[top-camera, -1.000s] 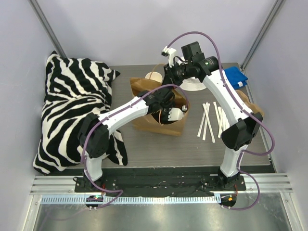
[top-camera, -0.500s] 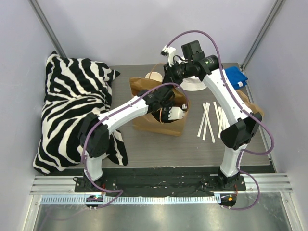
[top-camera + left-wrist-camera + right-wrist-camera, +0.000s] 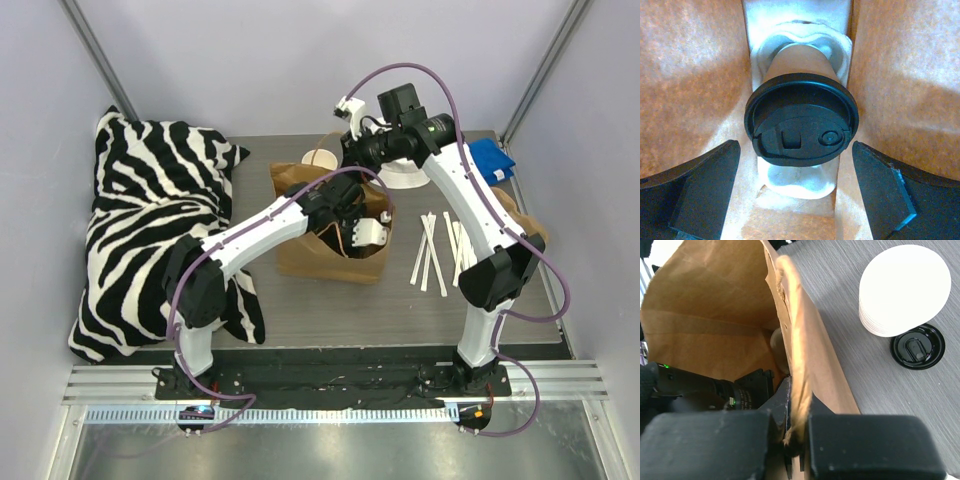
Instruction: Pack the takeout coffee
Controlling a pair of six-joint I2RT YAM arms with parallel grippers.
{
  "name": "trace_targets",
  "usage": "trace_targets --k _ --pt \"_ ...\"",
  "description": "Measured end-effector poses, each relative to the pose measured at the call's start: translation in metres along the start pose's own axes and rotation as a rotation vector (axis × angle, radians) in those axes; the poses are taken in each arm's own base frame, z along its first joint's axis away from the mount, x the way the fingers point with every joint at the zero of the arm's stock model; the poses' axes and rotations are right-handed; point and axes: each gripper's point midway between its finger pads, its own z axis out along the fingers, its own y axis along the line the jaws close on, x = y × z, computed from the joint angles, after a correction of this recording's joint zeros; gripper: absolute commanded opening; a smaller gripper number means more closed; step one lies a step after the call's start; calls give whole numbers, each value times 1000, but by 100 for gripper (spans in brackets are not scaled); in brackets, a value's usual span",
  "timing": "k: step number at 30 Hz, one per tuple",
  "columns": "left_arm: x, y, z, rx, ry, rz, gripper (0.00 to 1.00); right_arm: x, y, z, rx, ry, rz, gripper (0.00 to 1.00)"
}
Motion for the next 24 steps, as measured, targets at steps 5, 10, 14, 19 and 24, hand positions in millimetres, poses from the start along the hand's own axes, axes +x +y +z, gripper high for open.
trace_targets --k 5,10,14,19,24 --pt "-4 -3 -7 20 -11 -8 100 1 0 0 -4 3 -8 1" --pt "-6 -8 -14 46 -11 -17 100 2 3 0 -19 7 -12 1" --pt "-8 -11 -17 59 -10 -18 100 4 5 0 -29 12 -11 1" --pt "-9 -15 -17 70 -8 -9 100 4 6 0 -29 15 -10 1" --pt "-9 -16 -17 74 -7 -3 100 4 6 0 -29 15 -18 1"
